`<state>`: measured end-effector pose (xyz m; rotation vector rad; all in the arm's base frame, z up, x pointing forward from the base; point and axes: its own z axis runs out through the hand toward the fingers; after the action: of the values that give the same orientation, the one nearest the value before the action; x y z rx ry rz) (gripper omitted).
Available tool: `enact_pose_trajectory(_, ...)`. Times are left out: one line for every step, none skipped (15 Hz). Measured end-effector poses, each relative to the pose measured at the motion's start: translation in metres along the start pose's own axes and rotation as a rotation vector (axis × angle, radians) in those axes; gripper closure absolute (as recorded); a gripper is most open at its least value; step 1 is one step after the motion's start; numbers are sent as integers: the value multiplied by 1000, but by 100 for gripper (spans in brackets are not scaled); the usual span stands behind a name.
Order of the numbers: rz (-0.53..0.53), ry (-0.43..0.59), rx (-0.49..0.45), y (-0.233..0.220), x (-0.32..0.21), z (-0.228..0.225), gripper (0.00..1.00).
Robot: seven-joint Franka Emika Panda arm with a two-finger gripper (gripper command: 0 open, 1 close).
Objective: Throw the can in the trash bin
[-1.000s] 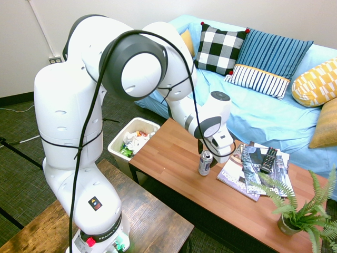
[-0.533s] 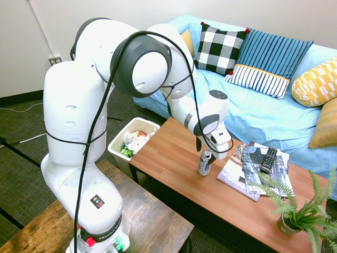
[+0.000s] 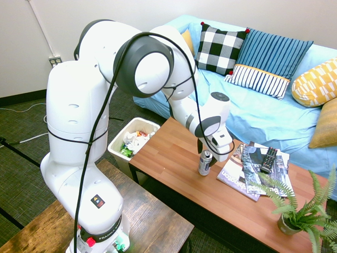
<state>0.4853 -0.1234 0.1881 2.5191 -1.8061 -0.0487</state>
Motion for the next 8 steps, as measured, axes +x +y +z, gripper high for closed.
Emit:
enact_pose_trajectory(-3,0,0,-1,-2,0,100)
enact_pose_trajectory(-4,-1,0,-2,-2,0,100)
enact_pose_trajectory(-2,-2,1,-1,-2,0,100)
enact_pose_trajectory(0,-3,1,-1,-2,0,100)
enact_pose_trajectory(3,-4,1,-1,-2,0,100)
enact_pose_trajectory(5,-5,1,-1,-2,0,100)
enact_pose_trajectory(5,-5,1,-1,-2,0,100)
enact_pose_trajectory(5,-5,2,-1,-2,0,100)
